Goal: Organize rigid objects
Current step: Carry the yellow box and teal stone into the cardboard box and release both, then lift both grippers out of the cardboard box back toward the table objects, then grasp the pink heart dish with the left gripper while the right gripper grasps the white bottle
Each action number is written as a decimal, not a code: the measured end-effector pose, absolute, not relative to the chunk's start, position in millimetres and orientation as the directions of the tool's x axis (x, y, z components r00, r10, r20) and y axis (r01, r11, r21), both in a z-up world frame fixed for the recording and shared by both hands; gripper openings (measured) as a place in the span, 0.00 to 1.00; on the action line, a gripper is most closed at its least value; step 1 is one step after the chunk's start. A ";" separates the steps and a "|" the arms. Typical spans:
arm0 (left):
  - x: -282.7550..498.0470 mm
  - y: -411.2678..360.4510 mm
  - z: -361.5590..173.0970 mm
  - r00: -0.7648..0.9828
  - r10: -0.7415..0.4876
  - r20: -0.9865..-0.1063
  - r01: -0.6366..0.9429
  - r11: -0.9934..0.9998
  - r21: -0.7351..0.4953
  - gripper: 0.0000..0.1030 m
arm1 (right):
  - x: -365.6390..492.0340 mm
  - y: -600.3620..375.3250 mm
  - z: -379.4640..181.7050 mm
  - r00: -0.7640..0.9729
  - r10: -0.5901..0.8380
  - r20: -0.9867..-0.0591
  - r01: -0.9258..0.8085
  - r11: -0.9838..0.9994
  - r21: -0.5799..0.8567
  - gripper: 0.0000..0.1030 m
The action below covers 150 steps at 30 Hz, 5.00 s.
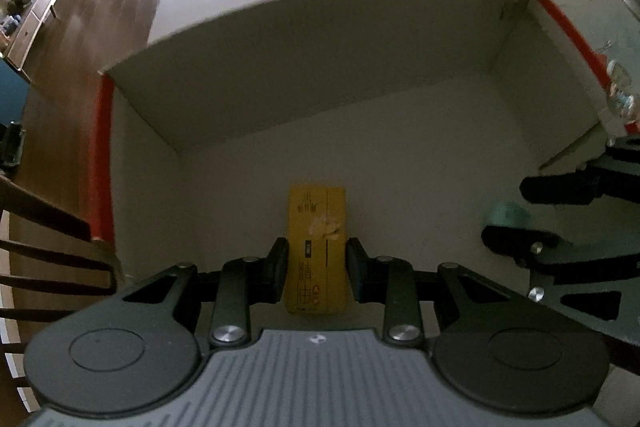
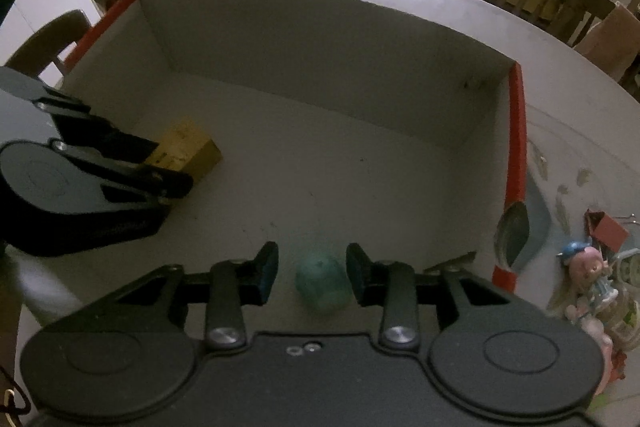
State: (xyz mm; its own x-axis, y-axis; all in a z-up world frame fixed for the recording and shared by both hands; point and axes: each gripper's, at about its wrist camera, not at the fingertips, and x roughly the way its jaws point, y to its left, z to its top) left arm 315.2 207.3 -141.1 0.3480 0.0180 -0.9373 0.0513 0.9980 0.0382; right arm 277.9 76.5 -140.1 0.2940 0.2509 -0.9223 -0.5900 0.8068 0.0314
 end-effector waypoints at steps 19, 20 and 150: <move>230.7 203.7 -66.0 0.584 0.002 -0.811 -0.030 0.999 -0.019 0.29 | 224.8 39.5 -72.4 0.433 0.418 -0.799 -0.570 0.813 0.116 0.52; 226.8 203.4 -62.6 0.594 -0.001 -0.805 -0.031 0.999 -0.025 0.29 | 222.9 35.7 -67.7 0.442 0.423 -0.791 -0.566 0.816 0.120 0.54; 328.8 -130.4 -153.2 0.495 -0.238 -0.836 0.023 0.965 -0.261 0.68 | 225.9 -259.2 -145.6 0.462 0.451 -0.764 -0.629 0.773 0.076 0.70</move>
